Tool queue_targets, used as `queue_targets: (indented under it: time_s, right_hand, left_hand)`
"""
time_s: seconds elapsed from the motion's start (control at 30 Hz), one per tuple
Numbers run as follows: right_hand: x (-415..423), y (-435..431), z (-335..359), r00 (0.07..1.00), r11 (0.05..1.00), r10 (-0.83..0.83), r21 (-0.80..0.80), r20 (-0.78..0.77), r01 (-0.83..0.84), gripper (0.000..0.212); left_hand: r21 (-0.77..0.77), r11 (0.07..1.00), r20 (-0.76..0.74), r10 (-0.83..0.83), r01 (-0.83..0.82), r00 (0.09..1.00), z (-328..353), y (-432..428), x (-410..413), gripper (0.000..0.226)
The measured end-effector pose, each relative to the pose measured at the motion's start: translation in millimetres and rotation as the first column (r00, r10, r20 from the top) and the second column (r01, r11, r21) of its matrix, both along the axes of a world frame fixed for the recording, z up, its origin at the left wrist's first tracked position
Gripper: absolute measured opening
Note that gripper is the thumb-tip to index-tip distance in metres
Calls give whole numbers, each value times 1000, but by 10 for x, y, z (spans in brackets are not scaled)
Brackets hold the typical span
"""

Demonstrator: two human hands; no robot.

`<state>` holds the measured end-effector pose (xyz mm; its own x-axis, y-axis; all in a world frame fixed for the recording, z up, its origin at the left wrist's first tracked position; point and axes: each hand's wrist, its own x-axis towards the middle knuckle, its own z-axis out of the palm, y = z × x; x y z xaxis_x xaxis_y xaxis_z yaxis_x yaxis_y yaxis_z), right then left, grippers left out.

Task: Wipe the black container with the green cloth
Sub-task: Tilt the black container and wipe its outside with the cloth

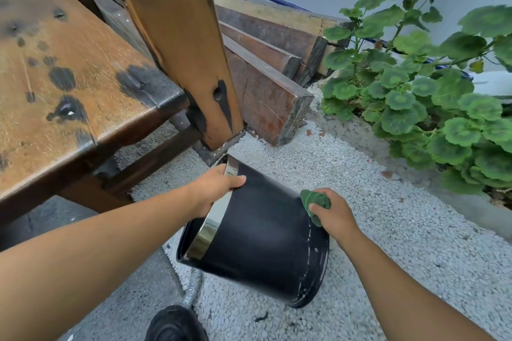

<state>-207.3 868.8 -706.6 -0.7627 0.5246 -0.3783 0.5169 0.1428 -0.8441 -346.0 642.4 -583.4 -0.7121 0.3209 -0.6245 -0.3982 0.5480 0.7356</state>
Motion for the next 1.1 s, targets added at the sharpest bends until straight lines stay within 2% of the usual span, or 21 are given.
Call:
queue_targets:
  time_s: [0.03, 0.13, 0.23, 0.37, 0.5, 0.63, 0.83, 1.0, 1.1]
  right_hand:
    - [21, 8, -33, 1000, 1000, 8, -10, 2, -8, 20]
    - [22, 31, -80, 1000, 999, 21, -42, 21, -20, 18]
    - [14, 39, -56, 997, 996, 56, -68, 49, -52, 15]
    - [93, 26, -31, 996, 994, 78, -83, 51, -74, 16]
    - [245, -51, 45, 996, 992, 89, -93, 28, -86, 17]
    - [540, -243, 24, 996, 996, 90, 11, -11, -90, 34]
    - [884, -569, -5, 998, 992, 49, 122, -44, -43, 40]
    - [1133, -866, -18, 990, 996, -46, 72, -134, 56, 45]
    - [1250, -1045, -50, 987, 996, -50, 63, -155, 60, 50]
  left_hand:
    - [13, 1000, 8, -7, 7, 1000, -30, 2, 37, 51]
    - [47, 999, 46, -25, 23, 999, -59, -5, 60, 27]
    - [28, 1000, 10, 0, 0, 1000, -46, 37, 24, 20]
    - [-21, 1000, 6, 9, -9, 1000, -33, 100, 2, 42]
    - [-38, 999, 8, -7, 7, 1000, -27, 124, -49, 44]
    - [-40, 999, 0, -19, 19, 1000, -39, 91, -80, 55]
    - [-47, 996, -25, -73, 72, 997, -55, 83, -75, 35]
    - [-63, 996, -68, -74, 69, 995, -89, 138, -42, 30]
    - [-56, 996, -73, -70, 66, 995, -90, 134, -44, 28]
